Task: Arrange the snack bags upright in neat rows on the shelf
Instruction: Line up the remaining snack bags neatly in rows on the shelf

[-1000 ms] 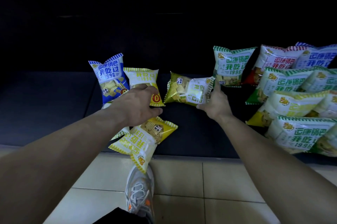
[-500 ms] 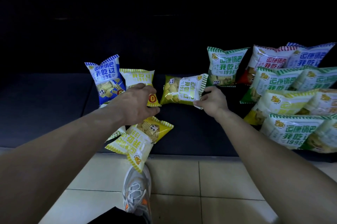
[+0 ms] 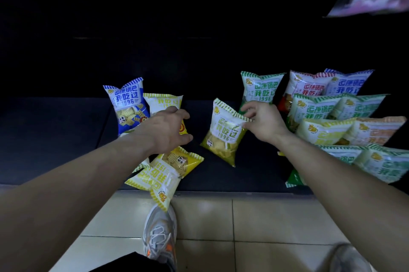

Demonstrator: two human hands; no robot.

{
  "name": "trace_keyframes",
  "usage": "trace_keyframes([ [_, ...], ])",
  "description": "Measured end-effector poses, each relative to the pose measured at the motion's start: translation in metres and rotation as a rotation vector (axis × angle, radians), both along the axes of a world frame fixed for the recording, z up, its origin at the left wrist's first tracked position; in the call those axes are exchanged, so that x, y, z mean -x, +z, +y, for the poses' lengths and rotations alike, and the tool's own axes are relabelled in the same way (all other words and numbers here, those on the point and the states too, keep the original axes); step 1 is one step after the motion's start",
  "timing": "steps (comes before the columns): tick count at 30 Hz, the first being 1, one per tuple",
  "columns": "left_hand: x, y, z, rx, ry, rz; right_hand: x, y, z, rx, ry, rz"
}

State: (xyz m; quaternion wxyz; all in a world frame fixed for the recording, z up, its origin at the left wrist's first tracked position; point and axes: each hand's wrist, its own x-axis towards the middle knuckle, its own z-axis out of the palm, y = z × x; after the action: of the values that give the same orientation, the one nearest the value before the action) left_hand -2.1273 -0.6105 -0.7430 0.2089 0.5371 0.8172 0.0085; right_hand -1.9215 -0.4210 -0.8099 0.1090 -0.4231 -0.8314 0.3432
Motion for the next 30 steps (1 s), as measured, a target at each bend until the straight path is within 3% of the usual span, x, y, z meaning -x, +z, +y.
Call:
trace_keyframes([
  [6, -0.021, -0.001, 0.003, 0.010, -0.082, -0.018, -0.024, 0.023, -0.012, -0.007, 0.221, -0.181],
  [13, -0.045, -0.031, 0.012, -0.046, -0.049, -0.087, -0.035, 0.019, -0.013, -0.008, 0.304, -0.162],
  [18, -0.054, -0.042, 0.042, -0.087, -0.121, -0.031, -0.034, 0.013, -0.014, -0.015, 0.389, -0.201],
  [22, -0.062, -0.059, 0.059, 0.051, -0.155, -0.074, -0.037, 0.012, -0.014, -0.002, 0.411, -0.175],
  [30, -0.074, -0.060, 0.071, -0.011, -0.117, -0.050, -0.069, 0.045, 0.007, -0.078, 0.328, -0.203],
])
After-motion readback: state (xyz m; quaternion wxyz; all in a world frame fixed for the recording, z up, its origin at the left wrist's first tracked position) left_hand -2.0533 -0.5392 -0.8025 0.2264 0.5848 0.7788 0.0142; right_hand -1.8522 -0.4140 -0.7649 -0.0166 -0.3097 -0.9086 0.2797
